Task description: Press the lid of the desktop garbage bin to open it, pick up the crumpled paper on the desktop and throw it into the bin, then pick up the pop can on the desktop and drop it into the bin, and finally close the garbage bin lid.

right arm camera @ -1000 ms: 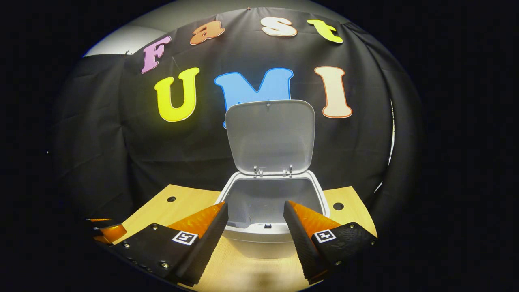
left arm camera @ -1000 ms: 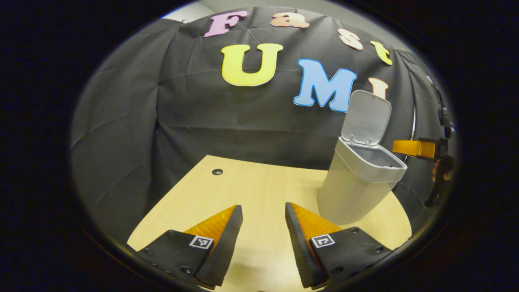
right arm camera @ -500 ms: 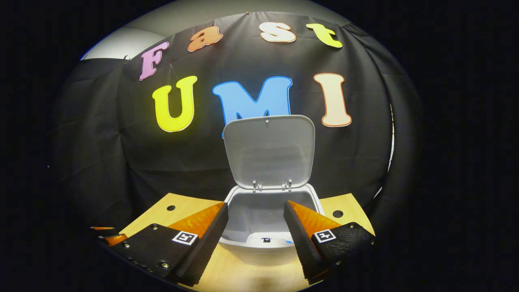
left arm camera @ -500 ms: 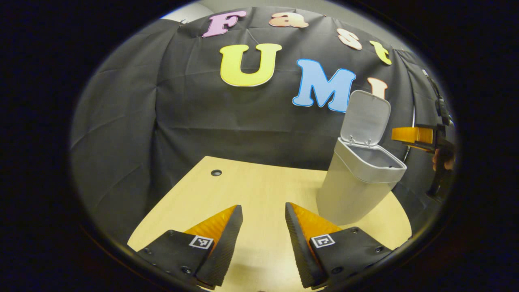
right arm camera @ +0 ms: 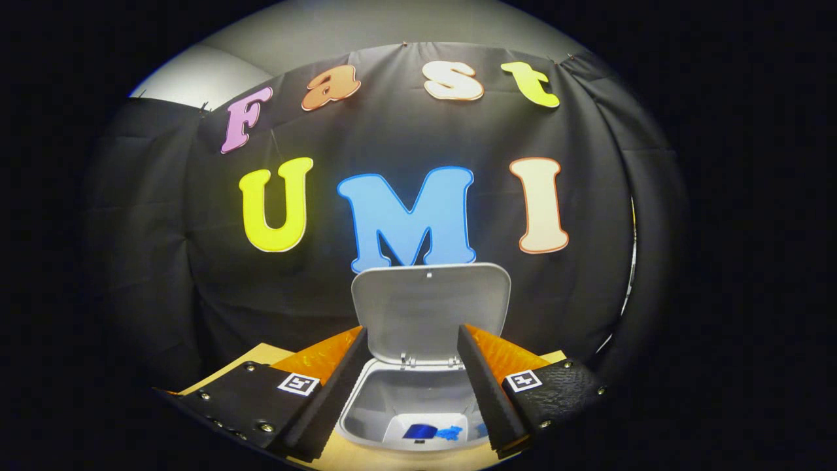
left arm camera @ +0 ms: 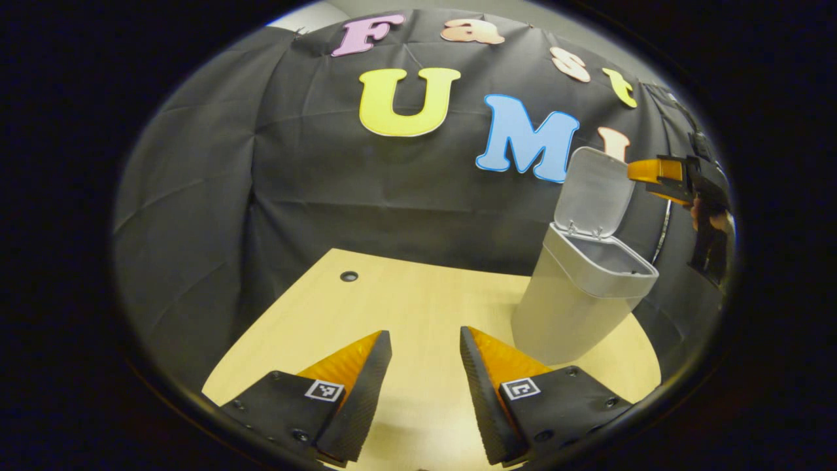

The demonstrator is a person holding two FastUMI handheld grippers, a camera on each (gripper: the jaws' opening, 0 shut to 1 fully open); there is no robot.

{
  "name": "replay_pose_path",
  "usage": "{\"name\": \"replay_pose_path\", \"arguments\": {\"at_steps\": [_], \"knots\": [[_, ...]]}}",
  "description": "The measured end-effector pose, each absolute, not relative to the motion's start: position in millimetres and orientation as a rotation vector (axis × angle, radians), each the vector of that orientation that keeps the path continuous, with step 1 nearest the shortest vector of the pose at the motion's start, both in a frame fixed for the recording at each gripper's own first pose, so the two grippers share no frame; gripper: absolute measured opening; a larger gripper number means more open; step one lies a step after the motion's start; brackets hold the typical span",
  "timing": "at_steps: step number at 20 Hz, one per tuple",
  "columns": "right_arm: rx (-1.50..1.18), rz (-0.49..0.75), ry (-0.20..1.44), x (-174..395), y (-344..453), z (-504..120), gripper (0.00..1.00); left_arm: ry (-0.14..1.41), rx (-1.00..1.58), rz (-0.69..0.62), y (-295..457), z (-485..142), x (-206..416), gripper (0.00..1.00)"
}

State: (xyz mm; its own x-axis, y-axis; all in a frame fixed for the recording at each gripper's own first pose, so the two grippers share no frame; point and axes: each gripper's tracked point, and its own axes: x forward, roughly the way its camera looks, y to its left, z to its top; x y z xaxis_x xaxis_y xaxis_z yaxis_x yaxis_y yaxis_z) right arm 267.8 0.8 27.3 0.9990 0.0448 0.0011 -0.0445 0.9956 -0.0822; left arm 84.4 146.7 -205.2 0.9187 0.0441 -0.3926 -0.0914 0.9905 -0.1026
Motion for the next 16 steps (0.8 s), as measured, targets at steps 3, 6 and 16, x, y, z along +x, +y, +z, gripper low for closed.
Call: {"name": "replay_pose_path", "arguments": {"at_steps": [3,6,16], "knots": [[-0.099,0.038,-0.037,282.6,4.9,38.2,0.88,0.413,-0.125,0.079,153.7,-209.3,83.9,0.69],[-0.104,0.031,-0.088,292.7,9.7,54.2,0.88,0.426,-0.13,0.096,160.9,-213.9,85.7,0.69],[-0.121,-0.06,-0.263,341.3,-3.5,104.8,0.88,0.442,-0.156,0.163,176.2,-215.9,86.6,0.73]]}}
